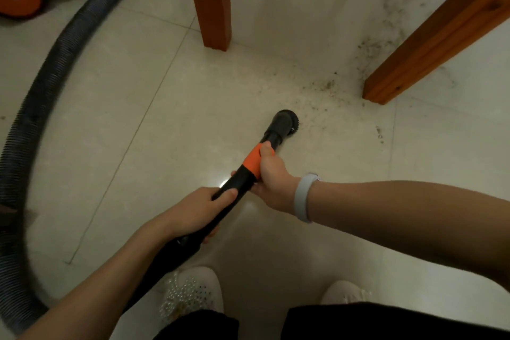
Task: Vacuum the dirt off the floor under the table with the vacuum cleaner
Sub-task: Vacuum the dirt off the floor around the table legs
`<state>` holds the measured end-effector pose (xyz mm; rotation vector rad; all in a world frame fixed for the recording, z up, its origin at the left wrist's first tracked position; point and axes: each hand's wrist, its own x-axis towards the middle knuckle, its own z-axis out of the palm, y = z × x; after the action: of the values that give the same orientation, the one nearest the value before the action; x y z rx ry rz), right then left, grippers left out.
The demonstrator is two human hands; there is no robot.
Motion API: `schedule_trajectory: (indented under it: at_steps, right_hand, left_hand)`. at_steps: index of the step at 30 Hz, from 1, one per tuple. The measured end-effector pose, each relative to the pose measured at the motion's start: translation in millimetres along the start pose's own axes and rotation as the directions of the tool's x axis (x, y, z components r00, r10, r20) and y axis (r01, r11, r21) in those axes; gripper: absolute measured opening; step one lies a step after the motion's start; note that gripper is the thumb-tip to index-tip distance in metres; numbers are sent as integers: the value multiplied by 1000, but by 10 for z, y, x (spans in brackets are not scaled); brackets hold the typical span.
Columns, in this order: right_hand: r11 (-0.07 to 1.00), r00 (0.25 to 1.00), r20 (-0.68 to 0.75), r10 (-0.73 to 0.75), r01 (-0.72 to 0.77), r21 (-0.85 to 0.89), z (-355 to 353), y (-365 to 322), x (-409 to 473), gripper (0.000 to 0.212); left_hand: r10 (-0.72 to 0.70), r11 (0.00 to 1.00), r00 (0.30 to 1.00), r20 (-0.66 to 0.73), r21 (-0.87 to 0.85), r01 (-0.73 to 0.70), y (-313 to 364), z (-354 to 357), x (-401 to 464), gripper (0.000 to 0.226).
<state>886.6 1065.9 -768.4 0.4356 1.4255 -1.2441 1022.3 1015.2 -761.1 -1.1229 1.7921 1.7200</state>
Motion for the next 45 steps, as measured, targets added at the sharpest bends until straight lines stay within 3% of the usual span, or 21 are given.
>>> schedule_trajectory:
  at_steps: [8,12,17,23,31,38,45]
  right_hand:
    - [983,995,-97,20,-2,182,-580,-139,-82,53]
    - [977,992,-114,45,-20,214,-668,-150,-57,55]
    - [988,994,-80,68,-56,143,-444,-27,-9,52]
    - [998,997,25,68,-69,6,-78,25,29,30]
    - [996,996,93,8,0,-86,242,-94,235,39]
    - [992,994,112,-8,23,-126,415,-580,399,36]
    - [983,996,74,-51,63,-175,623,-1016,570,51]
  left_hand:
    - [47,982,991,124,176,-69,284,313,237,38]
    - [64,973,993,100,217,-84,283,426,285,34]
    - [40,987,999,13,157,-41,40,339,207,37]
    - [16,1000,990,-138,-5,-17,-181,183,95,31]
    - [15,1000,960,-281,-11,-19,-108,31,138,35]
    - [30,997,954,-297,-54,-48,278,-186,360,42]
    - [27,990,961,-274,-126,-64,586,-424,620,48]
